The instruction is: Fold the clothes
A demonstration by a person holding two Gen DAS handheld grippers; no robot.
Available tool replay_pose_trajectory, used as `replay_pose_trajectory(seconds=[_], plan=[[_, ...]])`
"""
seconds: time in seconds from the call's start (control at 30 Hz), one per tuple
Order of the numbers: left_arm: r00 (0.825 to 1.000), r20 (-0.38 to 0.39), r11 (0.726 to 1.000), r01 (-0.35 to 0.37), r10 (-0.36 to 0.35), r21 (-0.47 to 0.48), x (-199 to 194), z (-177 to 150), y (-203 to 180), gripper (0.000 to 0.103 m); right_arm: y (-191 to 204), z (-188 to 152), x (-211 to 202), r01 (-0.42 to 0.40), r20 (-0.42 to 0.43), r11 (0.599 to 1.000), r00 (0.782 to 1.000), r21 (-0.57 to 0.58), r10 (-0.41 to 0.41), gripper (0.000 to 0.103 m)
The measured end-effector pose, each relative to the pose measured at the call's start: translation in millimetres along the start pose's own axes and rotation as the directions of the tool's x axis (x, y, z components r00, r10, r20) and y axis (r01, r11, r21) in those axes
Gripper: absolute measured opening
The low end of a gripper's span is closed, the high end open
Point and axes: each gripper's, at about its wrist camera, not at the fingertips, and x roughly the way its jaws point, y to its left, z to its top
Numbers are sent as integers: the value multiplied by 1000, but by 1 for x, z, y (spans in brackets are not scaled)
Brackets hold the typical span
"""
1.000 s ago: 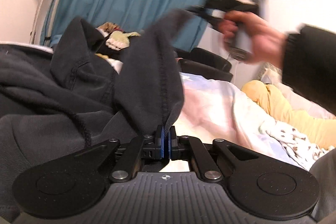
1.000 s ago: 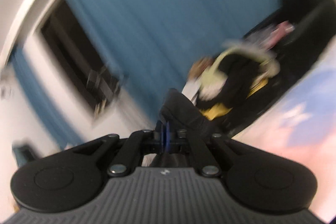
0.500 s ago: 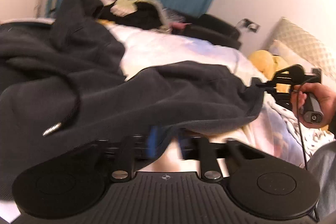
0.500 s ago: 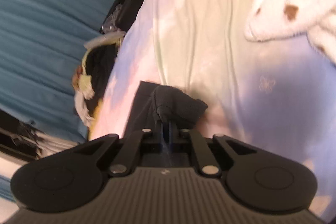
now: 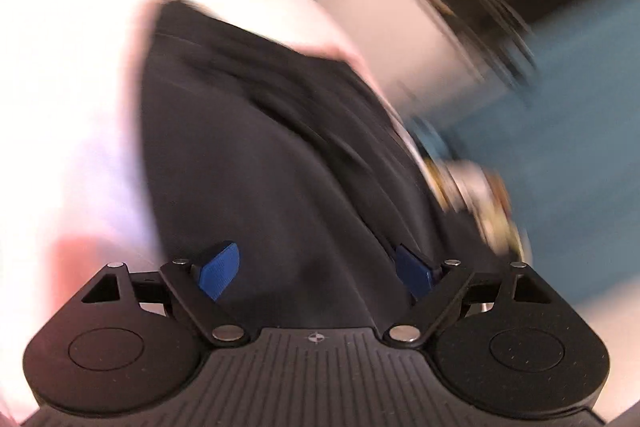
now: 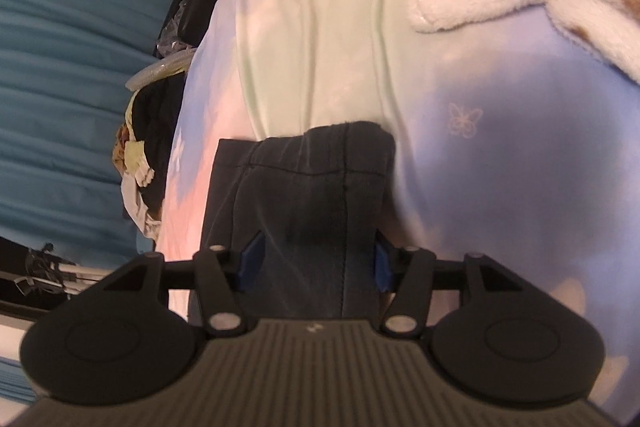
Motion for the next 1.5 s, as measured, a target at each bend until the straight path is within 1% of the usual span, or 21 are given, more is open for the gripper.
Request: replay_pose_trajectory(seconds=[0.07,0.17,0.27,0.3,0.33,0.37,0.43,0.47,0.5,0.53,0.6,0.8,0.87,1.0,1.1,1.13,1.2,1.27,1.37,1.47,1.5], plan=[[994,77,992,-74,82,-98,3,19,21,86,5,-1,0,10,12,1000,1000,-21,-9,57],[993,63,987,-95,104,-129,22,35,31,86,8,-3,6,25,32,999,999,-37,-24,53],[994,29,988,-104,108,-110,37,40,27,84,11,-3,11,41,52,998,998,-56,-38,27],[994,35,989,-104,108,-101,39,42,26,79,12,-4,12,28,57,998,998,-59,-25,14],[992,44,989,-110,114,-94,39,43,25,71,14,-4,9,8,80,998,997,-66,-3,7],[991,51,989,-116,121,-88,40,44,24,65,17,-5,5,-12,104,997,994,-73,20,5],[992,54,990,-110,115,-87,41,43,24,39,29,-8,-11,-97,172,986,978,-135,120,5],[993,61,992,-98,103,-83,41,41,24,33,39,-12,-18,-132,199,972,965,-196,171,5],[994,71,994,-84,89,-76,39,40,23,21,49,-15,-25,-163,222,952,949,-259,223,5],[994,80,995,-70,75,-69,37,39,22,18,60,-18,-32,-191,241,928,931,-321,275,5],[994,106,998,-29,35,-63,30,35,19,16,67,-24,-37,-143,268,919,930,-368,252,5],[974,194,986,136,-117,-92,-16,30,21,14,43,-16,-34,-51,262,979,959,-196,103,5],[977,177,985,137,-117,-106,-20,30,23,13,34,-13,-32,-18,254,990,966,-137,53,5],[994,95,989,62,-50,-135,-3,40,18,13,18,-7,-30,51,229,999,972,-20,-45,5],[998,36,984,52,-47,-172,7,60,3,12,66,-6,-28,-50,226,988,971,-144,82,5],[997,27,982,76,-73,-174,7,69,-5,11,84,-4,-34,-138,215,974,961,-179,175,5],[989,34,978,150,-147,-145,-1,84,-22,10,119,2,-47,-311,183,918,915,-244,359,5],[973,58,968,229,-224,-99,-15,92,-30,10,140,5,-83,-434,219,826,822,-359,526,5],[955,69,957,286,-288,41,-33,85,-15,10,124,19,-115,-464,226,765,769,-446,598,5],[962,14,954,270,-274,127,-32,66,23,10,69,28,-114,-356,144,815,874,-458,463,5],[969,-11,958,245,-246,151,-28,60,35,10,44,27,-104,-291,101,847,923,-445,371,5]])
